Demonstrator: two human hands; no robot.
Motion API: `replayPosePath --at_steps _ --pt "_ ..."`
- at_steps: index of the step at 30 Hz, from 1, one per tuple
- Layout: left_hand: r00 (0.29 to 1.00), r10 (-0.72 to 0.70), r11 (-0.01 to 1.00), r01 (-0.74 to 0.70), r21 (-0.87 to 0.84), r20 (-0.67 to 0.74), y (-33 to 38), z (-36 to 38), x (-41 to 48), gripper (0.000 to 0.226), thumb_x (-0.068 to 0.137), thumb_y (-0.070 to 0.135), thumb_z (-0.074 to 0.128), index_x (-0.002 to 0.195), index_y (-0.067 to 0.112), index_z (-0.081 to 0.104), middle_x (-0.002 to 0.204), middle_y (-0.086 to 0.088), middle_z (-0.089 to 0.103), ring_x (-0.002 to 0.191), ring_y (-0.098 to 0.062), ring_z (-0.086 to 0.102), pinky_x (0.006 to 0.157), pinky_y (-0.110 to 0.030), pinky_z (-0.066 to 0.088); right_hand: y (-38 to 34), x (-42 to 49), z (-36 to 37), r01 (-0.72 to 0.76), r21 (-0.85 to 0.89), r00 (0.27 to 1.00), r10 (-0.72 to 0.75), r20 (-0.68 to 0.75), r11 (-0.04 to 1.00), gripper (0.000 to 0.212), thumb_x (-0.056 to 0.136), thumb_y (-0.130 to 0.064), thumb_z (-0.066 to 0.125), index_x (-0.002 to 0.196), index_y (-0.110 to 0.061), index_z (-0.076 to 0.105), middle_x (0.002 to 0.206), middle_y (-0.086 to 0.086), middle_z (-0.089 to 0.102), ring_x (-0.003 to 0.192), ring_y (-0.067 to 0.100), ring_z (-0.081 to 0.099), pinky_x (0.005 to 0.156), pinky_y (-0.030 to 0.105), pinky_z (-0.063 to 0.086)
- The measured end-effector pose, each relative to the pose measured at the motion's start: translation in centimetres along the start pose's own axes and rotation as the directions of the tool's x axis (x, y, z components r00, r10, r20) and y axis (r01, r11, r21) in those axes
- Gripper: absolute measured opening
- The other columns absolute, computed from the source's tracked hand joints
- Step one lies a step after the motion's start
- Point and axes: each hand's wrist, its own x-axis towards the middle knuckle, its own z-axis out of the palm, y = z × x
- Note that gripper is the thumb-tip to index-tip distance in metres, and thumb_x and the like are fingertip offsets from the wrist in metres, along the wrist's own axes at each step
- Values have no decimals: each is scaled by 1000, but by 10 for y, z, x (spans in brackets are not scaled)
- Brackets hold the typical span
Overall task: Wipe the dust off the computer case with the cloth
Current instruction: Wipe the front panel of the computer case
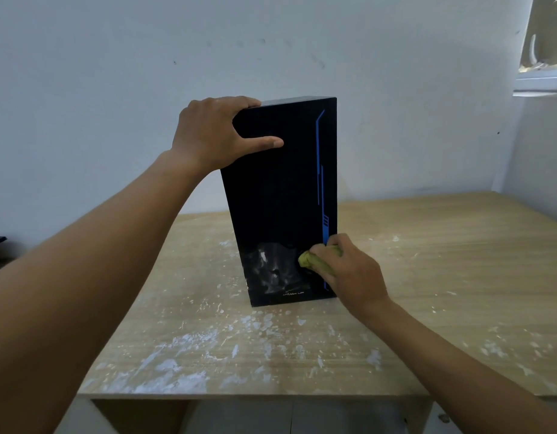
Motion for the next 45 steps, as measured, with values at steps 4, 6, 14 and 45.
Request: replayPosePath --at_steps 4,6,14,45 --pt "1000 7 1000 -7 12 -5 0 0 -1 96 59 93 43 128 30 62 123 9 67 112 -20 63 97 -39 43 -12 42 -24 -9 47 994 14 -113 999 27 88 -42 59 99 -20 69 98 5 57 60 15 54 45 23 47" --pt "1000 7 1000 -7 11 -7 0 0 -1 97 58 93 43 128 29 62 124 8 67 112 -21 63 97 -39 43 -16 62 -33 5 49 986 3 -170 999 27 87 -41 61 100 -19 69 99 6 56 61 15 54 46 23 46" --pt "1000 9 1000 -9 2 -8 1 0 0 97 57 93 42 128 29 62 125 8 67 114 -21 62 97 -39 43 -23 84 -35 23 30 979 -16 -205 999 25 86 -35 68 105 -18 67 99 7 54 65 17 55 48 27 49" --pt "1000 3 1000 -3 -5 -13 1 0 -2 90 61 88 52 129 28 62 125 8 67 114 -21 62 97 -40 44 -17 21 8 83 -79 997 -82 11 993 25 81 -29 77 101 -23 65 94 3 54 57 16 50 44 26 41"
